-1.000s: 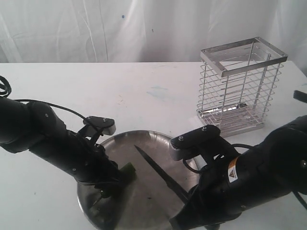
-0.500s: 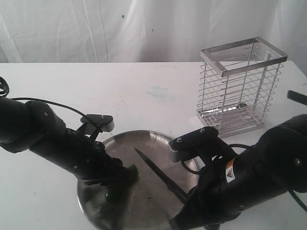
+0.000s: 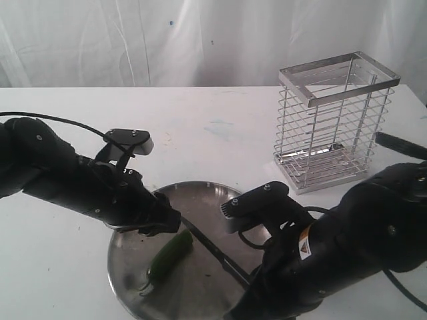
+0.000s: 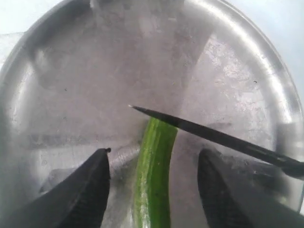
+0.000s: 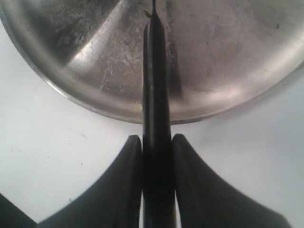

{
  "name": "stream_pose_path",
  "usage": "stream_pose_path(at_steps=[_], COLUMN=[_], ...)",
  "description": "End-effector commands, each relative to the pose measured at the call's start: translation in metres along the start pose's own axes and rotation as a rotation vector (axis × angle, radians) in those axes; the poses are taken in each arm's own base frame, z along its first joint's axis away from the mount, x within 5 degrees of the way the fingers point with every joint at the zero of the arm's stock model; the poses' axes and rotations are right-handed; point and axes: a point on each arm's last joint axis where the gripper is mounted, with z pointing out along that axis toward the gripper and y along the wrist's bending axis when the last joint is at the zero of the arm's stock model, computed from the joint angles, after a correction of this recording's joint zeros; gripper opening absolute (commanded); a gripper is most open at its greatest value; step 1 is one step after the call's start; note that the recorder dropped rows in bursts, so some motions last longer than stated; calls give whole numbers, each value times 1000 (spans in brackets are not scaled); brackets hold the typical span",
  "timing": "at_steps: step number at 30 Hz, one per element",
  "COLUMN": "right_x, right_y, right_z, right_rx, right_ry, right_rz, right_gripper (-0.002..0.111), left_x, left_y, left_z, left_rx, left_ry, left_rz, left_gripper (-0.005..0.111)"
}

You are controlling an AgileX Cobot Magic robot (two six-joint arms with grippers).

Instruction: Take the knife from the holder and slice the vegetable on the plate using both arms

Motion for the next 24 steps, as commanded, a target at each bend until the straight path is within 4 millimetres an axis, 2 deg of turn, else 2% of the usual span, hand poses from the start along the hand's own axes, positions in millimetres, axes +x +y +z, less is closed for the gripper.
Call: stream_pose_path(at_steps=[1,24], right_x=[-3,-7], right_y=[0,2], right_z=[4,4], right_rx=[3,-15], right_ry=[-6,-50], right_rz=[-2,32], right_gripper=[0,0], left_x=[-3,-5], left_y=[-3,-1], left_z=[-6,-6], left_rx=[7,-10], left_ry=[-19,-40], left_rz=[14,10], left_gripper=[59,59])
